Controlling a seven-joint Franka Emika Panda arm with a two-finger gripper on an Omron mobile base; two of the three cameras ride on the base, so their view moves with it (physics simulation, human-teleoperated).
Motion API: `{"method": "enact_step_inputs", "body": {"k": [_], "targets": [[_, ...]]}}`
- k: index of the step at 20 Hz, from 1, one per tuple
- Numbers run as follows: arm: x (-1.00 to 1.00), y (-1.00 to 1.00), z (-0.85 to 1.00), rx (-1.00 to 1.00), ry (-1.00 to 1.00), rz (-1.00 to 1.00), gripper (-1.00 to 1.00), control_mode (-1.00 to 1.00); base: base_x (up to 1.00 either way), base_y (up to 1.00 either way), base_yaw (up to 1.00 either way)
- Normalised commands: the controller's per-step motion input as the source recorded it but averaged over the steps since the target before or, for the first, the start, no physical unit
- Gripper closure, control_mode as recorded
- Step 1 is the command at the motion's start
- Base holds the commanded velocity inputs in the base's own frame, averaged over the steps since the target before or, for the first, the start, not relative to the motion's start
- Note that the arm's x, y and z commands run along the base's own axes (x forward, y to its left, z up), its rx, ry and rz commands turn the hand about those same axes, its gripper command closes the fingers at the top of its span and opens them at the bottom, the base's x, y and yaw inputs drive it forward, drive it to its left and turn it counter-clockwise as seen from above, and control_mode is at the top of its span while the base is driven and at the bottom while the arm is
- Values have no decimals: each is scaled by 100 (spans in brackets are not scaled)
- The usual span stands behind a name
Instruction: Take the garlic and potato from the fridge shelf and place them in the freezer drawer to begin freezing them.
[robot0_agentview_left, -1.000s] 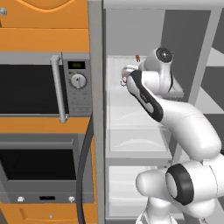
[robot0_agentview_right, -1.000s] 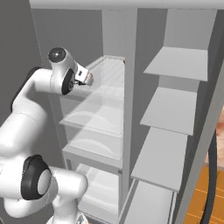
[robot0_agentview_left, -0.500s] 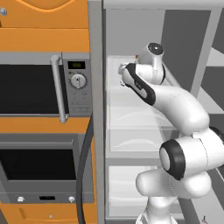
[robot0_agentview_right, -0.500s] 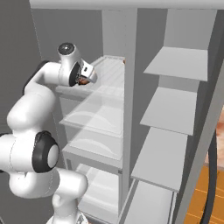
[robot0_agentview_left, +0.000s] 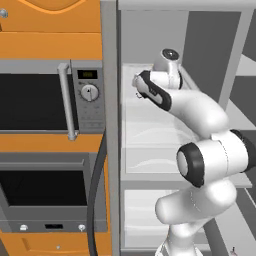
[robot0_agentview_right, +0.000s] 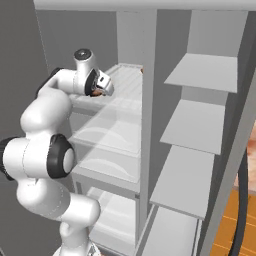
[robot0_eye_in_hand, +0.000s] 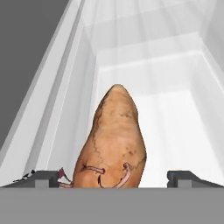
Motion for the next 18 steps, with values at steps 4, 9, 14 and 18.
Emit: {"method": "enact_step_inputs", "body": {"k": [4,9,14,18], "targets": [[23,5,-22,0,6,0,-100,-100,0,0,0],[0,3,-47,0,2,0,100,-100,0,0,0],[0,6,-59,0,-1,0,100,-100,0,0,0],[-17,-5,-14,0,-20,0,100,-100,0,0,0]]}}
